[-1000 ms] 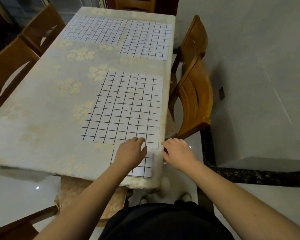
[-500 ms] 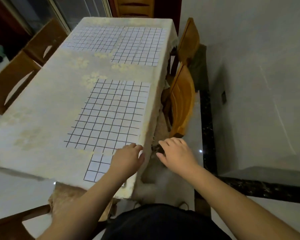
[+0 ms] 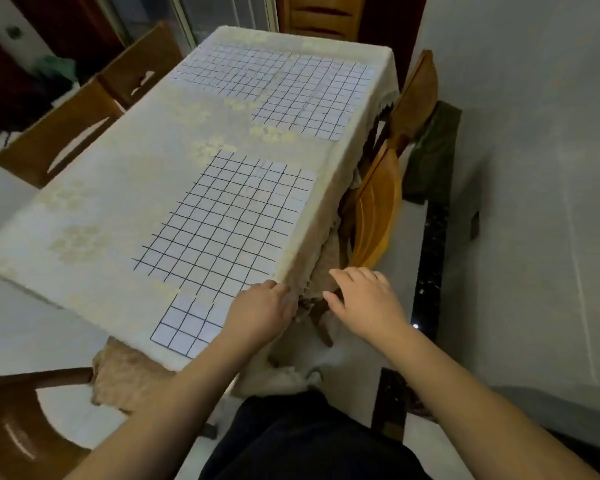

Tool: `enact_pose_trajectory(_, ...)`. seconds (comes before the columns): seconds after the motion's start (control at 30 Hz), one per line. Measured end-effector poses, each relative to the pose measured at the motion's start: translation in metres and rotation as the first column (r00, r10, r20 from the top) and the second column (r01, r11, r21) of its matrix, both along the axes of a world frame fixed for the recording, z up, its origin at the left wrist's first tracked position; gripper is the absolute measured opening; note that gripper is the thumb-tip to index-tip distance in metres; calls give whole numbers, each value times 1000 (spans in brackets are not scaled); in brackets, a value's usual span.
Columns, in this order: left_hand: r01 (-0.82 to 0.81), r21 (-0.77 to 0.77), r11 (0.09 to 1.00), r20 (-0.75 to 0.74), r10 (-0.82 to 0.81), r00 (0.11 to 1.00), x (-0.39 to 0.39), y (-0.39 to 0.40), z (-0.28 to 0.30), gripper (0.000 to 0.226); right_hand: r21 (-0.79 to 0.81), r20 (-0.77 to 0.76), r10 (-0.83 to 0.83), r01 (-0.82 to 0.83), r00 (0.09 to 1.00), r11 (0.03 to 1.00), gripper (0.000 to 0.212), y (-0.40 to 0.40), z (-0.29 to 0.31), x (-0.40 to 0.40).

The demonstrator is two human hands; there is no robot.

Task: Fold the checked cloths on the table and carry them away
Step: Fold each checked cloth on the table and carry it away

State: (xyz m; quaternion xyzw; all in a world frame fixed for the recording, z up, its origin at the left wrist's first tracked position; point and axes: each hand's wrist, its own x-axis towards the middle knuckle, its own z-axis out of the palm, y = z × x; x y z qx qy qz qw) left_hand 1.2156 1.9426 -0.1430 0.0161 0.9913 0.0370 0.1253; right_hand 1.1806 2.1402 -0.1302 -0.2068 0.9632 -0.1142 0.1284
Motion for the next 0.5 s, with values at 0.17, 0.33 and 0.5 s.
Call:
enact_pose_trajectory(0.17, -70, 23, 997, 11, 70, 997, -24, -6, -9, 41, 66, -18, 100, -99, 995, 993, 52, -3, -3, -39)
enact_pose_trajectory(0.33, -196, 101, 975, 32, 194, 981, -59, -13, -18, 40, 125, -62, 168, -160, 984, 979, 49, -22, -6, -84)
enact_pose_trajectory(0.5, -303, 135, 943, 38, 301, 953, -92, -13, -22, 41, 166, -14, 254, -248, 967, 954, 50, -39, -9, -127)
